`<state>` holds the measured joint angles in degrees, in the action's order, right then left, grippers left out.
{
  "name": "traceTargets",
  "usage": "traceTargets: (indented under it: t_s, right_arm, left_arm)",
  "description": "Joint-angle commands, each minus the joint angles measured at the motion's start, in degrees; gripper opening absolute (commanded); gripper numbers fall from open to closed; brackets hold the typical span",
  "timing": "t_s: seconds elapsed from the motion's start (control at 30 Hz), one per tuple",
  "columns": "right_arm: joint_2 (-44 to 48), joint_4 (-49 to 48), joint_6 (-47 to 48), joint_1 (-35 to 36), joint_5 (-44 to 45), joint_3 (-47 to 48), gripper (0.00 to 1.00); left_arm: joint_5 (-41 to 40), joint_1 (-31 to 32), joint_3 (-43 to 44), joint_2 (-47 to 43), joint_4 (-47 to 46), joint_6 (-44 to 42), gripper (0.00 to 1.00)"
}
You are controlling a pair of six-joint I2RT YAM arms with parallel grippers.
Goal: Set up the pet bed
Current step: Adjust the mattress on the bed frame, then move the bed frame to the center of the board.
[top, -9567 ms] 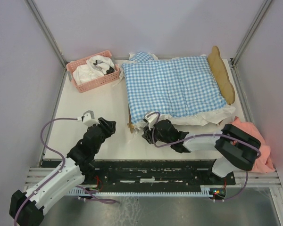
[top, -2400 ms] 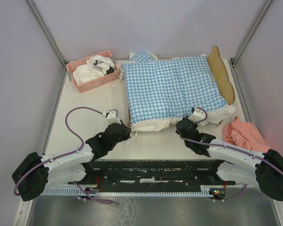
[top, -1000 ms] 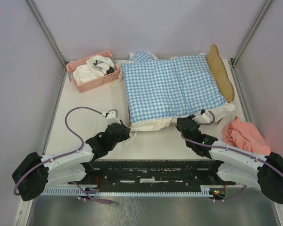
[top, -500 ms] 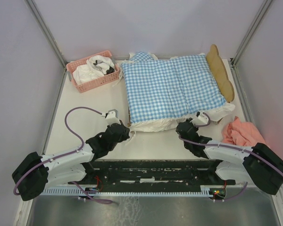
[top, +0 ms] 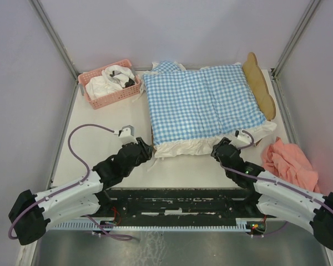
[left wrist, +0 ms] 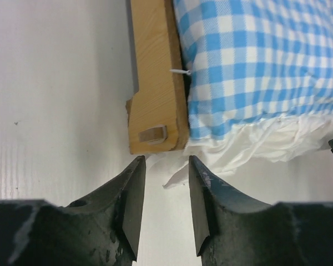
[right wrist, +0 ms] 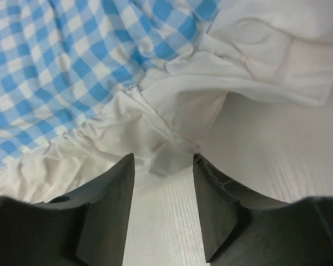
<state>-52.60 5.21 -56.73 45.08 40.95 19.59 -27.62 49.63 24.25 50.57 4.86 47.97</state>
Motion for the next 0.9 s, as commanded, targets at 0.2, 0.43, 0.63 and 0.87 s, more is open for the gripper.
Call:
traceTargets:
  t_s: [0.2, 0.43, 0.63, 0.87]
  right_arm:
    - [13.9, 16.5, 11.1, -0.3, -5.7, 8.8, 0.76]
    - [17.4, 21.3, 15.0, -0.3, -7.0, 13.0, 0.85]
    - [18.9, 24.1, 19.0, -0.3, -7.3, 15.0, 0.85]
    - [18.4, 25.9, 22.6, -0.3, -8.9, 16.7, 0.85]
  left_arm:
    - [-6.8, 0.0, 8.0, 2.0, -0.4, -7.5, 0.51]
    - [-9.1, -0.2, 12.8, 11.6, 0.3, -9.8, 0.49]
    - [-10.1, -0.7, 13.1, 16.6, -0.9, -10.3, 0.40]
    - [-11.3, -0.8, 13.6, 15.5, 4.0, -9.6, 0.05]
